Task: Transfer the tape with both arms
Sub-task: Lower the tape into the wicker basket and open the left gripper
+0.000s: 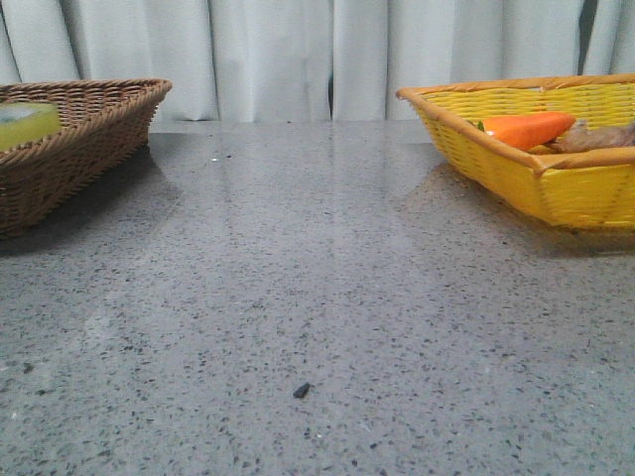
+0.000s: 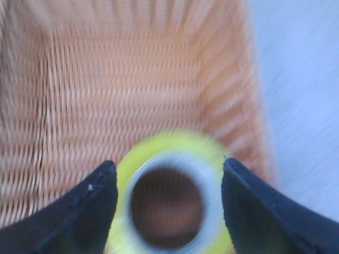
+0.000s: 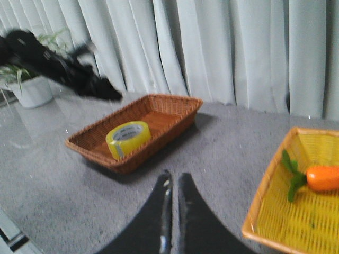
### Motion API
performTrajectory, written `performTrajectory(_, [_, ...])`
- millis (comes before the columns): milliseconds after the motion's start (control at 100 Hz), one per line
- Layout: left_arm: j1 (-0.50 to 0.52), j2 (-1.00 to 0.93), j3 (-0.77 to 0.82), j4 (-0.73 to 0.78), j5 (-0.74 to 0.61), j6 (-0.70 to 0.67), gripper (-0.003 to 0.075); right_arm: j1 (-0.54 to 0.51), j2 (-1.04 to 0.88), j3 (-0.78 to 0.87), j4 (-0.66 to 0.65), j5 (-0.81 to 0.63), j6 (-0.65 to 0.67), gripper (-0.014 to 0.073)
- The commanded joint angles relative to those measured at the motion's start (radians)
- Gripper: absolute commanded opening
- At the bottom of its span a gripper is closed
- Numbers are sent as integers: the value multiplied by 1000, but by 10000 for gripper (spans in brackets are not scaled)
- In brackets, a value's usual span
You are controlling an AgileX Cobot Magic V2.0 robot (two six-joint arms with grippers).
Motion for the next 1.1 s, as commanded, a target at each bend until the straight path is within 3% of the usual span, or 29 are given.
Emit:
performTrajectory(0, [-58,-165,11,-80,-171,-1,346,-2,13,-21,-13,-20,-20,-67])
performTrajectory(230, [-297,-567,304,-69,-394,-1,160,-2,1,-19,-64,1,-24,-67])
performTrajectory(410, [-352,-805,582,-66,-482,-1,-22,-2,-100,42,-143,-229,-33,-67])
performTrajectory(490, [-350,-893,667,-63,-506,-1,-21,-2,-161,78,-180,-273,-33,-67])
performTrajectory(620, [-348,-965,751,-14,-519,-1,-21,-2,-220,126,-202,-206,-33,-67])
performTrajectory(1090, [-348,-980,837,-25,-511,-1,-21,-2,-242,131,-207,-190,-33,-67])
